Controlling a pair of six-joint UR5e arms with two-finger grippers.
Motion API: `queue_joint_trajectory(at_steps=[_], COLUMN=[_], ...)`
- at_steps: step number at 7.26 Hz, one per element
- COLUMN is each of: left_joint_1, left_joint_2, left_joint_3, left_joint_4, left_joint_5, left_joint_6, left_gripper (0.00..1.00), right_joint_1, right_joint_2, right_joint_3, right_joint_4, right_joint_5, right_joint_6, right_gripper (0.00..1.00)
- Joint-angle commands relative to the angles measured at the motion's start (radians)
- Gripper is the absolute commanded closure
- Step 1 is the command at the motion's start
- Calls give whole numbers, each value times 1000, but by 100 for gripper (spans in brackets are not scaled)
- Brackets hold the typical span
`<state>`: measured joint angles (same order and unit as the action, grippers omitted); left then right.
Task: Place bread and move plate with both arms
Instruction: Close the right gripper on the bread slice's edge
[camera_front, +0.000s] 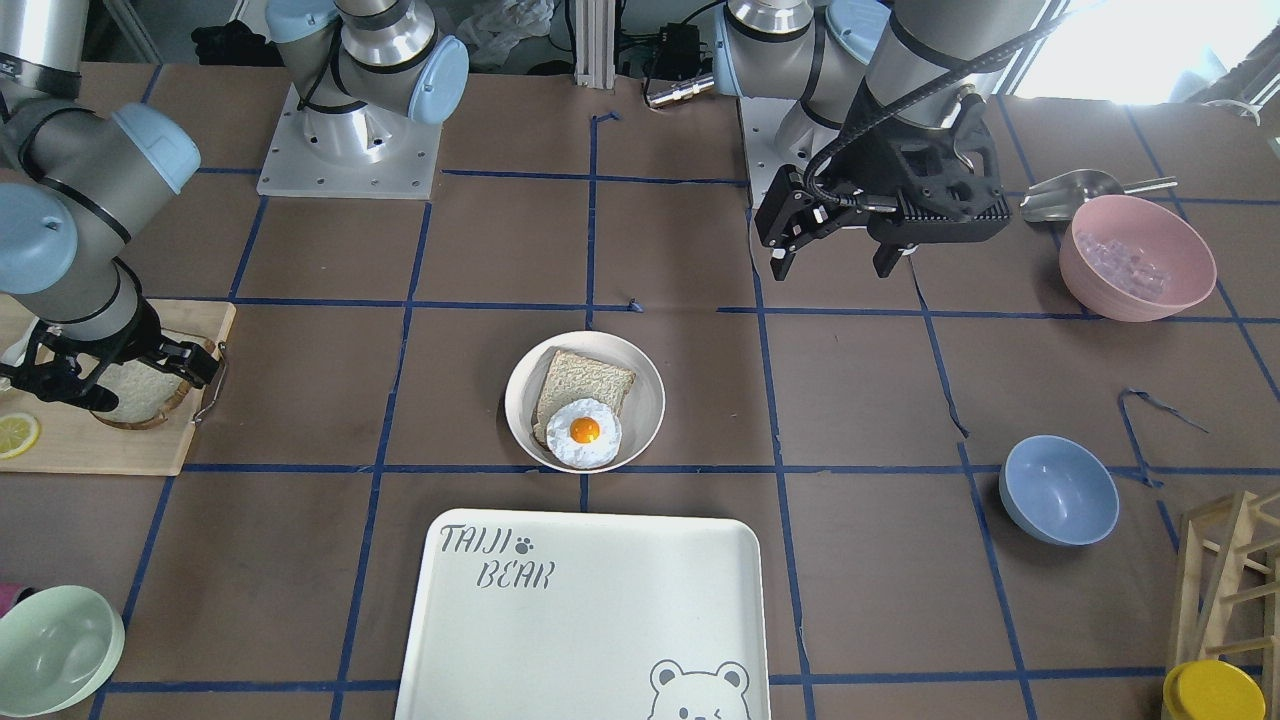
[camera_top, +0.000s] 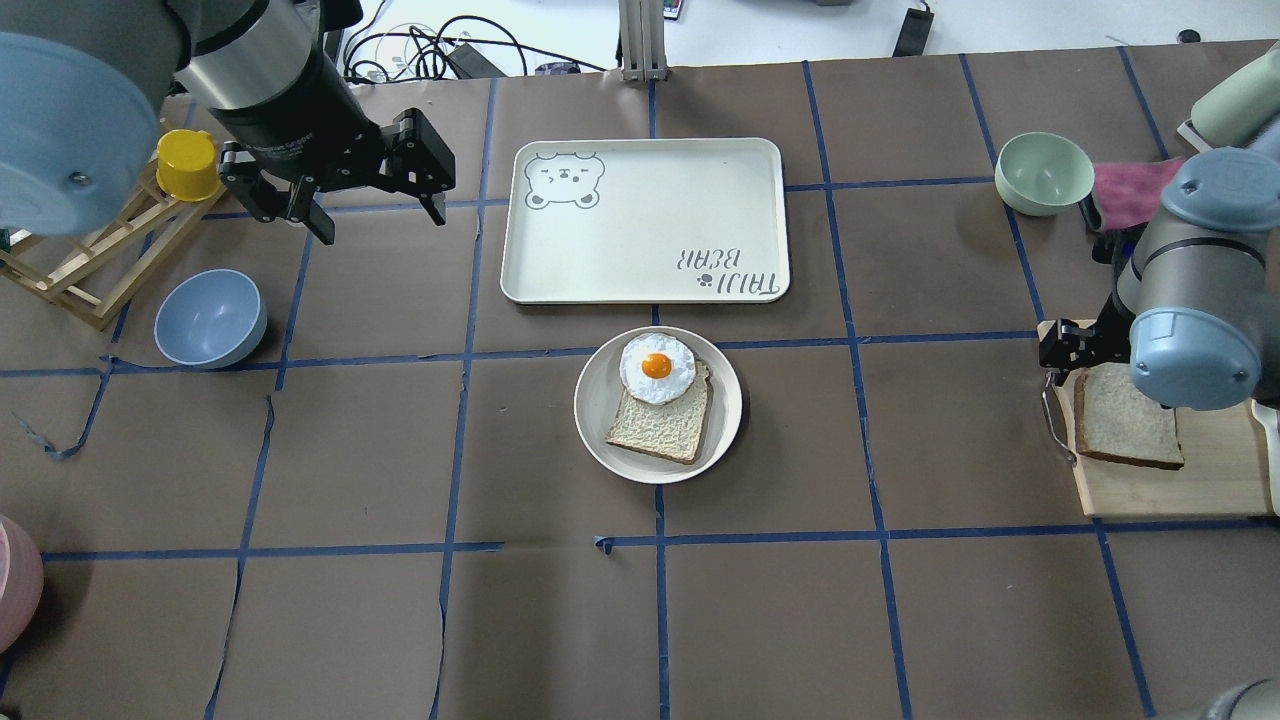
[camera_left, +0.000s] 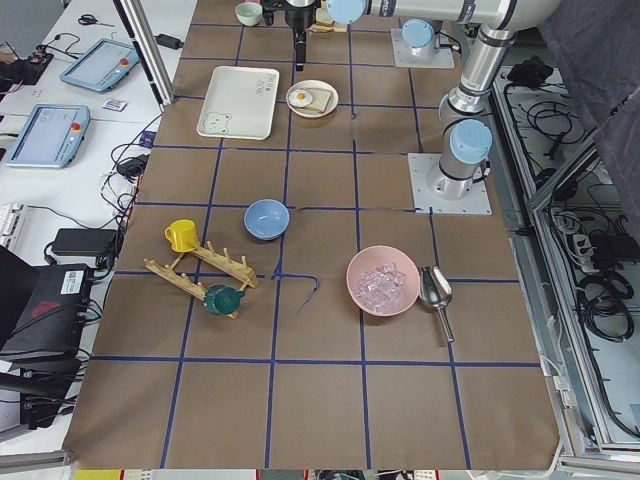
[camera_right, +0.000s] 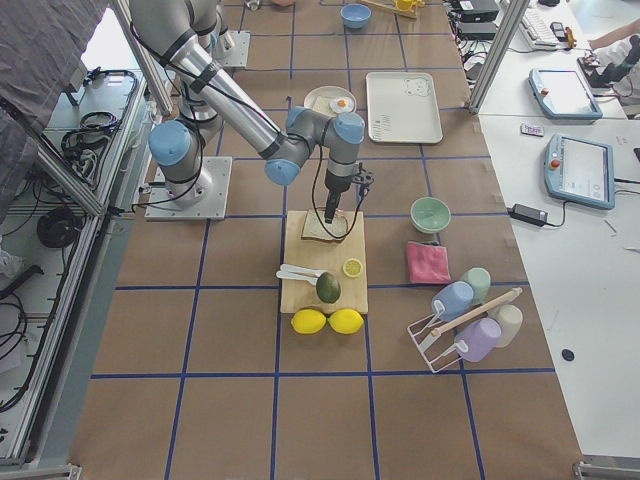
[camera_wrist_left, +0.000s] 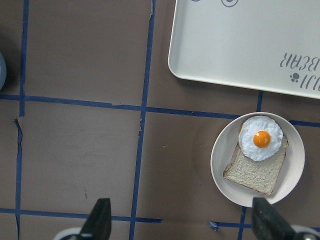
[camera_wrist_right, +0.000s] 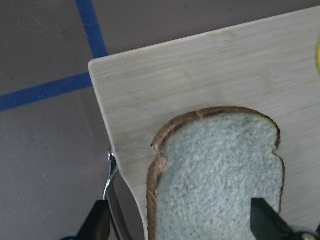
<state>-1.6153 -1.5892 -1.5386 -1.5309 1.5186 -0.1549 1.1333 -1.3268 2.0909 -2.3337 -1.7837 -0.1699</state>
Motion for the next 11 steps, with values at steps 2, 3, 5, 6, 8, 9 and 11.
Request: queue_joint_trajectory(at_steps=[2,3,5,6,8,9,11], left_joint_1=[0,0,0,0,0,0,0], left_joint_2=[0,0,0,0,0,0,0], left_joint_3=[0,0,0,0,0,0,0], left_joint_4=[0,0,1,2,2,0,0], left_joint_5=[0,0,0,0,0,0,0], left_joint_6=[0,0,0,0,0,0,0], left_gripper=[0,0,0,0,0,0,0], right_joint_1=[-39,-44,-44,-44,-43,-41,-43], right_joint_2=[35,38,38,41,52,54,66], right_joint_3=[0,1,3,1,0,-2,1], right_joint_4=[-38,-36,-38,-39,-83,-85,-88], right_joint_5=[1,0,0,1,3,4,26], right_joint_6=[-5,-6,-2,-2,3,25,26], right_gripper=[0,0,9,11,0,0,0])
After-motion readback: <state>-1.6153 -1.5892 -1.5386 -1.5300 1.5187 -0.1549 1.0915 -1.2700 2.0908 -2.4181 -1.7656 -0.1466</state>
